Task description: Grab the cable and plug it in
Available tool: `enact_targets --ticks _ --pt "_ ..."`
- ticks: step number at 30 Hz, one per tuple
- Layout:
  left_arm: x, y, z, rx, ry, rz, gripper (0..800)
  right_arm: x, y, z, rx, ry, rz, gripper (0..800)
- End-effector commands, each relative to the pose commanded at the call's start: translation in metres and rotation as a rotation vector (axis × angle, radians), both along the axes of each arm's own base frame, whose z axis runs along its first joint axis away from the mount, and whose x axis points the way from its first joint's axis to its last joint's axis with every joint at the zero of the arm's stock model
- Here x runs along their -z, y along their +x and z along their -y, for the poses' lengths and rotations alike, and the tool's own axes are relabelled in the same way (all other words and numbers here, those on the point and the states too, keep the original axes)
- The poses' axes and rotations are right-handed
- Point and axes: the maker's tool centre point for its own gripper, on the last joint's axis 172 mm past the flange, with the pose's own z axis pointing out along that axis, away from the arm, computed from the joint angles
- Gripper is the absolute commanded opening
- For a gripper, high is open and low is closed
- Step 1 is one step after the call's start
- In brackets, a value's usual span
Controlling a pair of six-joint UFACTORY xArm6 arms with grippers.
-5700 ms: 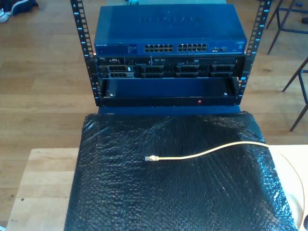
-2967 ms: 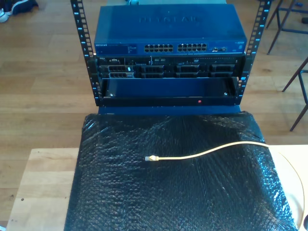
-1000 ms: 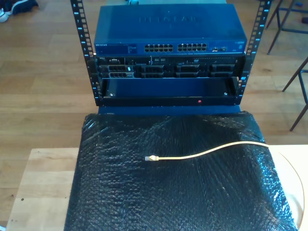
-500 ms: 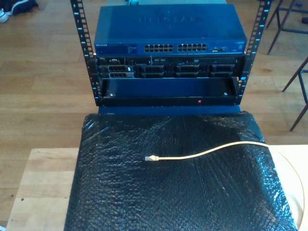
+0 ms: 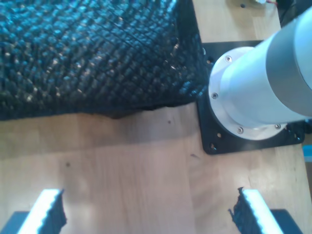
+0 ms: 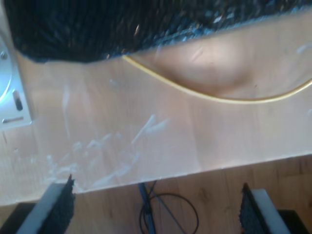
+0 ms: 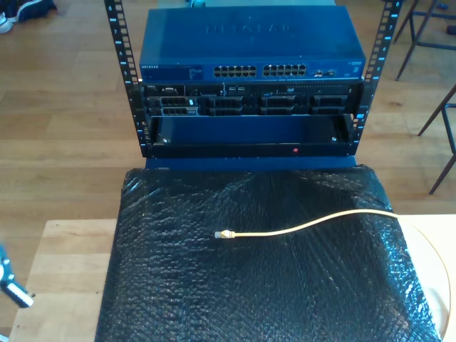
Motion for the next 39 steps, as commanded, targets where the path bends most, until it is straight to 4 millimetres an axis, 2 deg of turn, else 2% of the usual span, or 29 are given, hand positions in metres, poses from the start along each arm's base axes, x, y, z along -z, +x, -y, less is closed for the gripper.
enact_targets --ticks 7,11,17,23,33,39 --pt "-0.006 0.024 0.038 -0.084 -0.087 0.024 800 -0.011 0.030 -0.041 -0.031 -0.006 -0.004 793" --pt "-0.007 0.032 0.049 -0.097 -0.115 0.026 800 -0.013 0.045 -0.067 -0.056 -0.009 -0.020 793" --pt "-0.001 0.033 0.065 -0.090 -0.124 -0.019 800 -0.022 0.067 -0.110 -0.087 -0.014 -0.005 793" --pt "-0.002 0.050 0.084 -0.129 -0.189 0.000 800 -0.023 0.077 -0.154 -0.118 0.009 -0.008 791" --pt "0.006 0.077 0.081 -0.183 -0.201 0.052 800 -0.017 0.105 -0.215 -0.163 0.007 0.045 790" --pt "0.007 0.084 0.081 -0.177 -0.187 0.074 800 -0.006 0.112 -0.249 -0.196 0.001 0.025 790"
